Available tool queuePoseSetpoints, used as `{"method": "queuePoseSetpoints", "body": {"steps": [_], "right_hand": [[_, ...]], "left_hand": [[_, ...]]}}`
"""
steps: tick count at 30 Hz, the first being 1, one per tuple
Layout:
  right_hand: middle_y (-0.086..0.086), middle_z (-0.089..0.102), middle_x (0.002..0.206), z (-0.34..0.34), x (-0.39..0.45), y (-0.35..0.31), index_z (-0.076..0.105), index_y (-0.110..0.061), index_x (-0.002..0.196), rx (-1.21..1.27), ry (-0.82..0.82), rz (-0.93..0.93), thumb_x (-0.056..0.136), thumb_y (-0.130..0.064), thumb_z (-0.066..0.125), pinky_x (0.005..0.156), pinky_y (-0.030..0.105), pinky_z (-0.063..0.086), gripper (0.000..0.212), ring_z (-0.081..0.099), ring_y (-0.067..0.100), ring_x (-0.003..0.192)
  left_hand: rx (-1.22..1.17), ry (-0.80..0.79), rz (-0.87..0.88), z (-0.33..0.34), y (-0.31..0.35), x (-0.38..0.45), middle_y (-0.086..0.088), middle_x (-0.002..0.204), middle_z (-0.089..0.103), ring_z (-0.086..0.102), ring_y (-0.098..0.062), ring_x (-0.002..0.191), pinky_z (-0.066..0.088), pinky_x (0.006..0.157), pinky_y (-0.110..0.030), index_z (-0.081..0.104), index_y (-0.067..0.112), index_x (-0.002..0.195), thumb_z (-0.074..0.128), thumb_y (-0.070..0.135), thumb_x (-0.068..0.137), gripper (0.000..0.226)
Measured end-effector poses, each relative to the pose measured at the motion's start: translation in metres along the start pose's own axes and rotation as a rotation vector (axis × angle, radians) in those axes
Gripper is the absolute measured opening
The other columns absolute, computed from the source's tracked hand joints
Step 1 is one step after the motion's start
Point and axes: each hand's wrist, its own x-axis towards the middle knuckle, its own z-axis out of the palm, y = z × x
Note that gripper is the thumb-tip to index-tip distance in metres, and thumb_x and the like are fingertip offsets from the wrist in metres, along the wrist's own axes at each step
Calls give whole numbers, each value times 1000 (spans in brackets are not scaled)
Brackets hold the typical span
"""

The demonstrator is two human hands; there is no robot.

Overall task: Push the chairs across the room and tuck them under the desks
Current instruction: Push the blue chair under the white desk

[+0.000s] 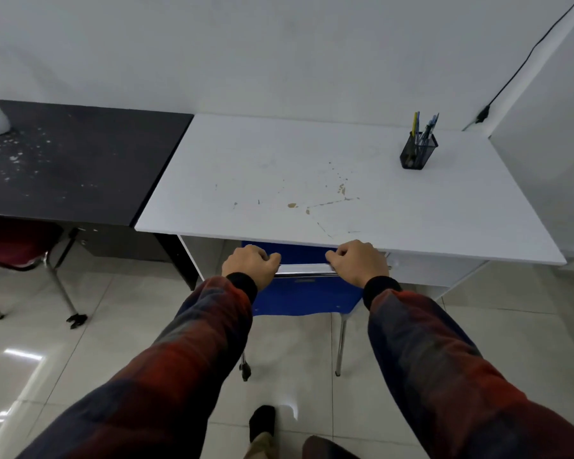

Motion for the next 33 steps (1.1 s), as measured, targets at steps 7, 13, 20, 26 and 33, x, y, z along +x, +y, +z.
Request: {"method": "queuePoseSetpoints", "body": {"steps": [7,13,20,26,33], "right_hand": [[0,68,66,2,9,0,72,-15,67,19,44,2,92,-44,58,53,23,38,41,58,16,63],[-1,63,58,4,8,-7,67,-18,59,45,64,29,93,-41,59,53,24,38,41,56,15,58],[-2,57,52,18,-12,-19,64,-13,59,43,99,22,93,-41,57,48,24,30,45,50,13,51],[-4,52,49,58,-59,-2,60,-14,57,102,178,84,88,-40,62,46,25,32,41,49,14,48],[-4,50,48,58,-29,-25,55,-17,54,106,138,53,87,-43,59,48,24,31,42,46,14,48]], "left_hand": [[26,57,58,-6,3,7,-1,43,43,41,-20,43,28,43,-24,58,8,50,51,40,79,44],[3,33,130,-11,-2,11,0,43,42,41,-18,44,26,43,-23,56,8,50,53,40,81,44],[-15,44,194,-19,-23,8,0,40,40,38,-18,40,26,42,-22,50,7,45,55,36,82,47],[70,15,291,-9,-39,-6,-1,40,42,39,-19,40,26,42,-21,51,6,46,56,35,76,42],[-13,76,258,-7,-50,26,-1,39,35,35,-19,40,21,43,-24,39,10,42,47,39,69,40]]}}
